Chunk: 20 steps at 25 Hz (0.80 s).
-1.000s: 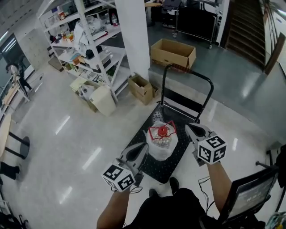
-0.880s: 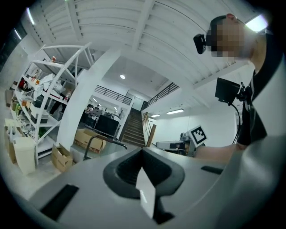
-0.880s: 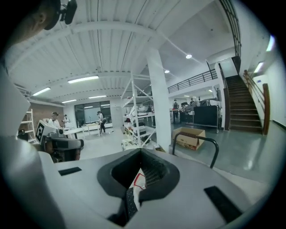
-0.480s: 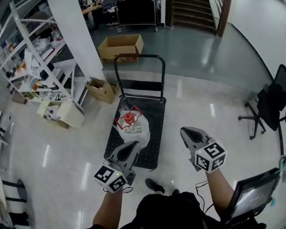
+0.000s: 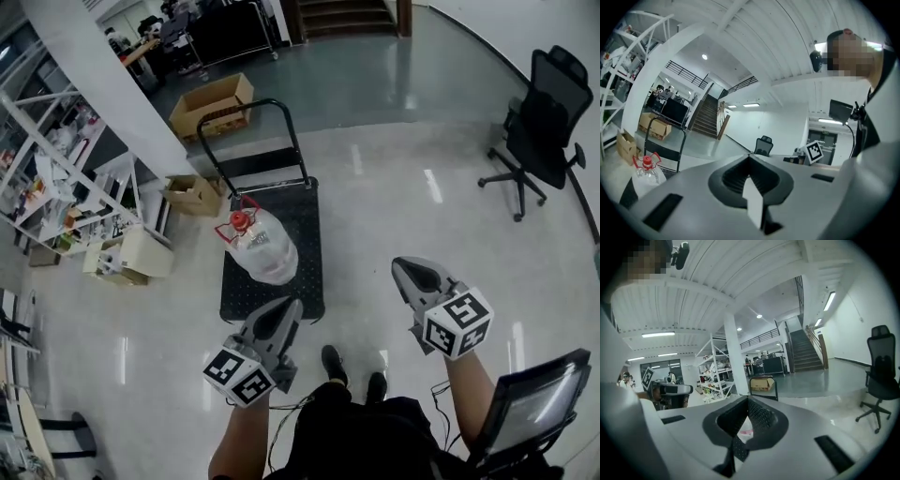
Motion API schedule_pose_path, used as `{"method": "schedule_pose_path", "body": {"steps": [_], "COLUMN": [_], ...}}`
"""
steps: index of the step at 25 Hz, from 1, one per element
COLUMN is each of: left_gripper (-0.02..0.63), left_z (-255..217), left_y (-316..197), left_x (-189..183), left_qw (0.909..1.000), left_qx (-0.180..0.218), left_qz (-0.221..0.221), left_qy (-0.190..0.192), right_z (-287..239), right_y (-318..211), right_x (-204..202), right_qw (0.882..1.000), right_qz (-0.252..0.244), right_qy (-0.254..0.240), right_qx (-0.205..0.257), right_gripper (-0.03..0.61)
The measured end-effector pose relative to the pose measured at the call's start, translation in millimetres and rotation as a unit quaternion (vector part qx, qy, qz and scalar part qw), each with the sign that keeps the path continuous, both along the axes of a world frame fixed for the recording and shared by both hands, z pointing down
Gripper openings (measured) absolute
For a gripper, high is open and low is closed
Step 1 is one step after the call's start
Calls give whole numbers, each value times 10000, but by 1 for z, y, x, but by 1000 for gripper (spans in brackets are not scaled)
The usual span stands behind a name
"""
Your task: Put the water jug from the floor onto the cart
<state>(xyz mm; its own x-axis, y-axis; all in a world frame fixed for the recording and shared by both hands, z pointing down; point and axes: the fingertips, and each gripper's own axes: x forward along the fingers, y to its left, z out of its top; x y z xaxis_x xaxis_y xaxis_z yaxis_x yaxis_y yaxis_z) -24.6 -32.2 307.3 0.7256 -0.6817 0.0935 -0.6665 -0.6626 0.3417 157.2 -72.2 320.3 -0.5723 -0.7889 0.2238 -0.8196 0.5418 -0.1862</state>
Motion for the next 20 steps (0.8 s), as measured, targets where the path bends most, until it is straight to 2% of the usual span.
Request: {"method": "schedule_pose_path", "body": {"steps": [5,8,15,20], "left_gripper": [2,2,2,2], "left_z": [-10,-10,-2,-7], "left_y": [62,88,171,213], "left_x": [3,-3,-45,-77], "left_qw": [9986,9972,9885,9867], "left_qx": [148,275,581,565], "left_qz": [316,556,1261,1422], "left_qy": [-385,-418,-601,-554], "right_z": [-18,-23,-12,-18], "right_y": [64,100,207,273], "right_x": [7,0,-47,-78], "right_qw": [9995,9985,9941,9917], "right_qz": [247,459,1073,1271], "right_qy": [102,125,123,179], "right_qx": [170,275,129,70], "right_gripper": [0,1,1,2]}}
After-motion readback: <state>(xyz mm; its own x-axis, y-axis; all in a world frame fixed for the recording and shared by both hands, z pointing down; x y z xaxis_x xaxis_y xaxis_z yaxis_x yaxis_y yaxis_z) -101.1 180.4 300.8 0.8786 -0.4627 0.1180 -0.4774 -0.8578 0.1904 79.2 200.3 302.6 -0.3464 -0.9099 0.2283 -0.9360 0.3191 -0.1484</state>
